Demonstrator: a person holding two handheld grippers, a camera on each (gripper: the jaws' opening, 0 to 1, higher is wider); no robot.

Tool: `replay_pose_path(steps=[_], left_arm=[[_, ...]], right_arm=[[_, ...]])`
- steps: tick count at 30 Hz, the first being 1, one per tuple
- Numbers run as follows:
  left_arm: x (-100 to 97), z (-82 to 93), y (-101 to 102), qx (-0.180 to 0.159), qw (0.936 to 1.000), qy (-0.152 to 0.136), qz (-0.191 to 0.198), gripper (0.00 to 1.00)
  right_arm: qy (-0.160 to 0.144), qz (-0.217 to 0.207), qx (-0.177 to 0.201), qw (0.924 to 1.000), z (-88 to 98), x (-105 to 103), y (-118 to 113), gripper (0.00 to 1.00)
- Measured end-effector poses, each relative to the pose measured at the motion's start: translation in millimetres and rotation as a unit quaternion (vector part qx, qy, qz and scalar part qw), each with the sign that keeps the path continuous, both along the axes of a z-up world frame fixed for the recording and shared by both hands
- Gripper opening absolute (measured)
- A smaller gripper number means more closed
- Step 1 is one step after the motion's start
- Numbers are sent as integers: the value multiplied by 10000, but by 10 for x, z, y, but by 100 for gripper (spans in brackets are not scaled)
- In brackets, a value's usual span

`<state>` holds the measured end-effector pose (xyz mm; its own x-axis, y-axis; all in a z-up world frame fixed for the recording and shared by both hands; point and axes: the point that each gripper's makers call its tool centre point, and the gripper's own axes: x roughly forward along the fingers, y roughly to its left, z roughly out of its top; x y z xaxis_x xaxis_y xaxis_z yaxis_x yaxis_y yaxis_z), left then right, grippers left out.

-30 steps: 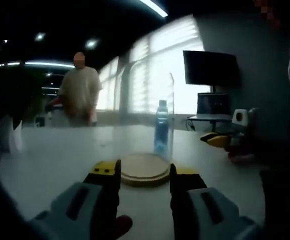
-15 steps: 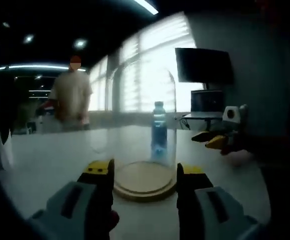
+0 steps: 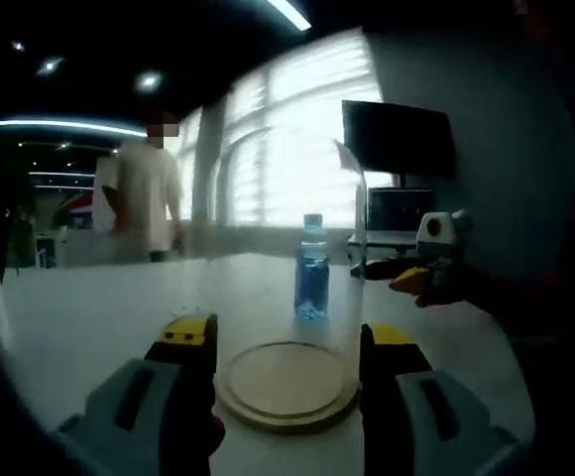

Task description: Open the cover put in the Mizone put the cover back on

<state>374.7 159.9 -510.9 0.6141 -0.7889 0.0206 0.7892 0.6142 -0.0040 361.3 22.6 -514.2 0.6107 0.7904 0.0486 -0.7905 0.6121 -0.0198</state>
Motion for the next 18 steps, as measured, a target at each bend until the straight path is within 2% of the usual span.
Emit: replay_pose_path(steps=[5, 6, 8, 12, 18], left_arm=[[66, -6, -76, 127, 9994, 62, -305, 52], [82, 8, -84, 142, 9993, -3, -359, 53], [128, 24, -91, 176, 9989, 12, -441, 54], [168, 103, -91, 70, 9981, 59, -606, 55], [173, 160, -113, -29, 9972, 65, -749, 55]], right_arm=[[-15, 46, 318, 9995, 120, 48, -18, 26], [-15, 50, 333, 9994, 131, 78, -37, 26], [124, 197, 420, 9988, 146, 134, -50, 27], [60, 428, 174, 9989, 129, 201, -20, 41], [48, 813, -78, 9967, 106, 267, 82, 50]])
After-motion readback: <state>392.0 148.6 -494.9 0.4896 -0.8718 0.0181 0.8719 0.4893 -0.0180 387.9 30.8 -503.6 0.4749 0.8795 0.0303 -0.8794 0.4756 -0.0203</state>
